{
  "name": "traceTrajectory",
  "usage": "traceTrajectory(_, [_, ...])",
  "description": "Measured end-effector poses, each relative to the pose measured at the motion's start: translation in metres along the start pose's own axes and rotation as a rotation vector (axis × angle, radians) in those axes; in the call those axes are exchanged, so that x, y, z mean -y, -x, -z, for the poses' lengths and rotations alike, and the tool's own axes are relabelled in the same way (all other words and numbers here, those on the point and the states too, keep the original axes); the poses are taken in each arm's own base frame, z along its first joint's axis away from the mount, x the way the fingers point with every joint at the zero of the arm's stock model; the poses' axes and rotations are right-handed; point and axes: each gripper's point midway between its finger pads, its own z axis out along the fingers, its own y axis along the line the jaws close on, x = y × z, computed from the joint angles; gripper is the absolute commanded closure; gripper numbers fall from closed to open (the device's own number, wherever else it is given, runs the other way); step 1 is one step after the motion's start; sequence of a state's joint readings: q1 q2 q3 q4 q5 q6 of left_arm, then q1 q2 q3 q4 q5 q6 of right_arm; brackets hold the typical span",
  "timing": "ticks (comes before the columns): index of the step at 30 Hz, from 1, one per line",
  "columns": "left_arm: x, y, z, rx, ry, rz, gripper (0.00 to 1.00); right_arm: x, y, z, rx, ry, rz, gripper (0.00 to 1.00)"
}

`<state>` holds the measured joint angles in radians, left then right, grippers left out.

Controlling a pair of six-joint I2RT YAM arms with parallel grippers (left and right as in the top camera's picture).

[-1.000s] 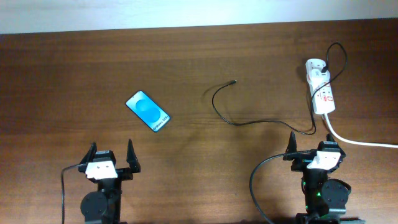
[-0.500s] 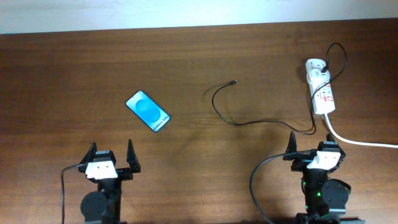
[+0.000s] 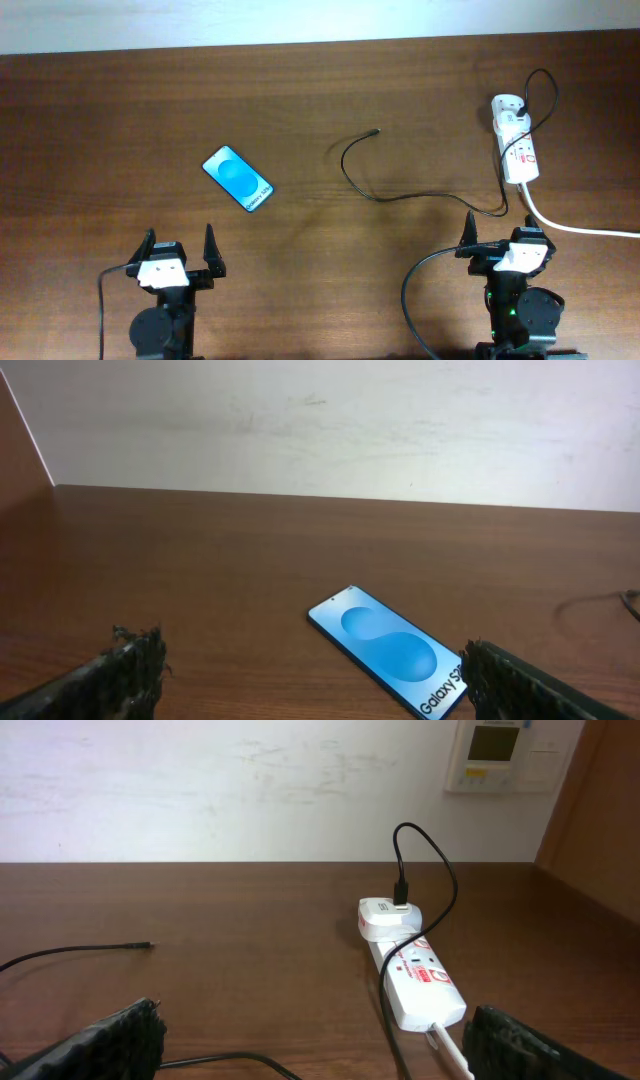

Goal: Plug charger to phone and switch on socket

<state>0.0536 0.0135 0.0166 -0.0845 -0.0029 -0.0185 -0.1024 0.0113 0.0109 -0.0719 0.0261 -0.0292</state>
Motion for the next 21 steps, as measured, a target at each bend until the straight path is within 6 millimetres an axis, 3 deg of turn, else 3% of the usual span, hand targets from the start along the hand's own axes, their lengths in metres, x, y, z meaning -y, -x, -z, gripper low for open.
traceTrajectory(9, [0.002, 0.0, 0.0, 0.002, -0.012, 0.0, 0.01, 0.0, 0.0, 0.0, 0.0, 0.0, 0.0, 0.01])
traceTrajectory(14, [0.019, 0.0, 0.001, -0.002, -0.108, 0.001, 0.01, 0.0, 0.0, 0.0, 0.0, 0.0, 0.0, 0.01])
traceTrajectory(18, [0.023, -0.005, 0.01, -0.1, -0.133, 0.031, 0.01, 0.0, 0.0, 0.0, 0.0, 0.0, 0.0, 0.01])
traceTrajectory(20, [0.025, 0.001, 0.015, -0.122, -0.14, 0.037, 0.01, 0.0, 0.0, 0.0, 0.0, 0.0, 0.001, 0.01])
traceTrajectory(21, [0.026, 0.014, 0.019, -0.117, -0.145, 0.038, 0.01, 0.0, 0.0, 0.0, 0.0, 0.0, 0.0, 0.01])
